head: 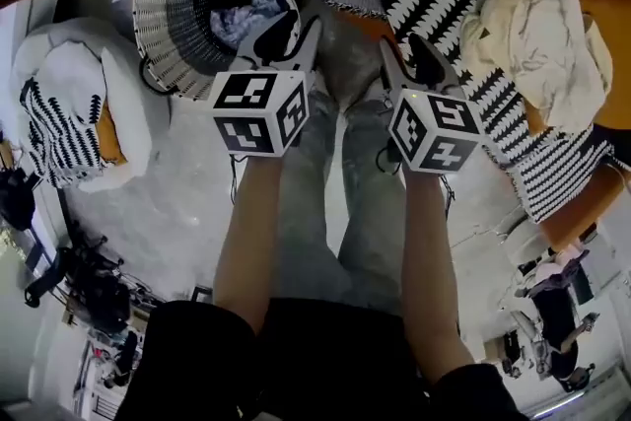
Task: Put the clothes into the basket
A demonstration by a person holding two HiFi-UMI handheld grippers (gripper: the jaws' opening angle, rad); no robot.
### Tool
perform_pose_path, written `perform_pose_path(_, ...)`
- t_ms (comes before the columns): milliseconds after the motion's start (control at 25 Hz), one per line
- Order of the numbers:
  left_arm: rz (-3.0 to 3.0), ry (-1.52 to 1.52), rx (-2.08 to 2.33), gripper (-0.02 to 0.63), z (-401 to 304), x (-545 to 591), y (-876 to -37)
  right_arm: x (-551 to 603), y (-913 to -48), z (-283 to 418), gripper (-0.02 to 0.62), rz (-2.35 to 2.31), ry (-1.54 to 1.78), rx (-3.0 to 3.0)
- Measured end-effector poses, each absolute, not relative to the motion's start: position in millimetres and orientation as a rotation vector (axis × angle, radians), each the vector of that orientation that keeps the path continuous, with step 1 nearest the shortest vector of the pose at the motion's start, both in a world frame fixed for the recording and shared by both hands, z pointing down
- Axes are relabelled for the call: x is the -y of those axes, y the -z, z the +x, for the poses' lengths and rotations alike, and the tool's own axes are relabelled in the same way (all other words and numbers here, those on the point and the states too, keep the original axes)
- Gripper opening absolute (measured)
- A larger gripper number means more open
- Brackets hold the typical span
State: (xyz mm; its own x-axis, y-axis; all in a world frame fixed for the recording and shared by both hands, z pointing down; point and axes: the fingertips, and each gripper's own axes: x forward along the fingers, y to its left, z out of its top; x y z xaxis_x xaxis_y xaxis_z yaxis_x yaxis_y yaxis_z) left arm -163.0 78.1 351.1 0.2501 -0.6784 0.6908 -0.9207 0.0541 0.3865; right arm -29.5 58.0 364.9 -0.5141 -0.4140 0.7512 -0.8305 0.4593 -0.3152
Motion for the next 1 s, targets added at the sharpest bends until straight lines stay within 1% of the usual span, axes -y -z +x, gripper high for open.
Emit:
perform_pose_path(280, 1.82, -0.444, 1.377, 0.115, -72.2, -25.6, -353.3, -41.3, -373.1, 87.2, 0.19, 1.285, -1.025, 2.021)
perform_pose_path(560, 1.944, -0.495, 1.193, 0.145, 36.5, 4.7, -361.2, -31.1, -375.2, 199.4, 0.19, 1.531, -1.081, 1.916)
perform_pose_path(800, 1.968, -0.524, 1.106, 0.169, 103.5, 24.8, -375.5, -13.6, -366.7, 280.7, 0.193, 1.646, -0.967, 1.852)
perform_pose_path(1000, 1.973, -0.559, 1.083, 0.176, 140.5, 41.7, -391.5, 15.8, -358.8, 342.3, 0.218, 1.734, -0.82, 1.779)
